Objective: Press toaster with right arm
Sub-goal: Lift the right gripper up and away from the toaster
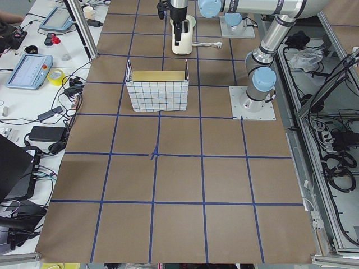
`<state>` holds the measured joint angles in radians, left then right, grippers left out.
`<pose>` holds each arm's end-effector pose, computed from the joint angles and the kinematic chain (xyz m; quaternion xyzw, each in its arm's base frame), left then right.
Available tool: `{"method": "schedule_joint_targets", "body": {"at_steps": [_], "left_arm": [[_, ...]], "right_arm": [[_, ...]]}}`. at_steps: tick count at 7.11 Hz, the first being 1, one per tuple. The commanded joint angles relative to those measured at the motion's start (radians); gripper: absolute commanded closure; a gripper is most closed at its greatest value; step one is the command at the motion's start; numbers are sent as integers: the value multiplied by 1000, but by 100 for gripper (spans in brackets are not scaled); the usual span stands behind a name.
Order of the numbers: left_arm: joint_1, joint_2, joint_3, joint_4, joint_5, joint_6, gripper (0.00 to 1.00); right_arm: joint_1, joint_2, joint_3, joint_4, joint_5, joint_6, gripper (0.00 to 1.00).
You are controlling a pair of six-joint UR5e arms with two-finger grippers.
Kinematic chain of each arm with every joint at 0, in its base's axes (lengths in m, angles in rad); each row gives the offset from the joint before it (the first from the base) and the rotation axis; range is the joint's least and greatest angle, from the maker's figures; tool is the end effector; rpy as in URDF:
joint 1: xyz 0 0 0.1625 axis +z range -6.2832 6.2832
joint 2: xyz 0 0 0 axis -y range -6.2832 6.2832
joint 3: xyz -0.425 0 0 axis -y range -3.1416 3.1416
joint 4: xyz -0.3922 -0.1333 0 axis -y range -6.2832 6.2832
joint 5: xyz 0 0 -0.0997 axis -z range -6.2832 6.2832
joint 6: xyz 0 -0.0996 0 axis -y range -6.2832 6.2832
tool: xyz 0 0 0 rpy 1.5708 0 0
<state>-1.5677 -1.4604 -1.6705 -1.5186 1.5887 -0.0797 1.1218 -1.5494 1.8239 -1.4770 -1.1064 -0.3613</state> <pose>-0.1301 -0.4515 0.4960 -0.0416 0.9986 -0.0318 0.0077 -0.0340 -0.4804 0.3621 0.0840 0.9539 0.0746 0.2781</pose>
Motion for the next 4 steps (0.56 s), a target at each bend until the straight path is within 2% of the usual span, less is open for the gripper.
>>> {"method": "schedule_joint_targets", "body": {"at_steps": [1, 3, 4], "left_arm": [[0, 0, 0, 0, -1, 0, 0], [0, 0, 0, 0, -1, 0, 0], [0, 0, 0, 0, -1, 0, 0]], "right_arm": [[158, -8, -188, 49, -206, 282, 99], [307, -5, -264, 43, -317, 478, 96], [349, -3, -274, 32, -360, 501, 86]]}}
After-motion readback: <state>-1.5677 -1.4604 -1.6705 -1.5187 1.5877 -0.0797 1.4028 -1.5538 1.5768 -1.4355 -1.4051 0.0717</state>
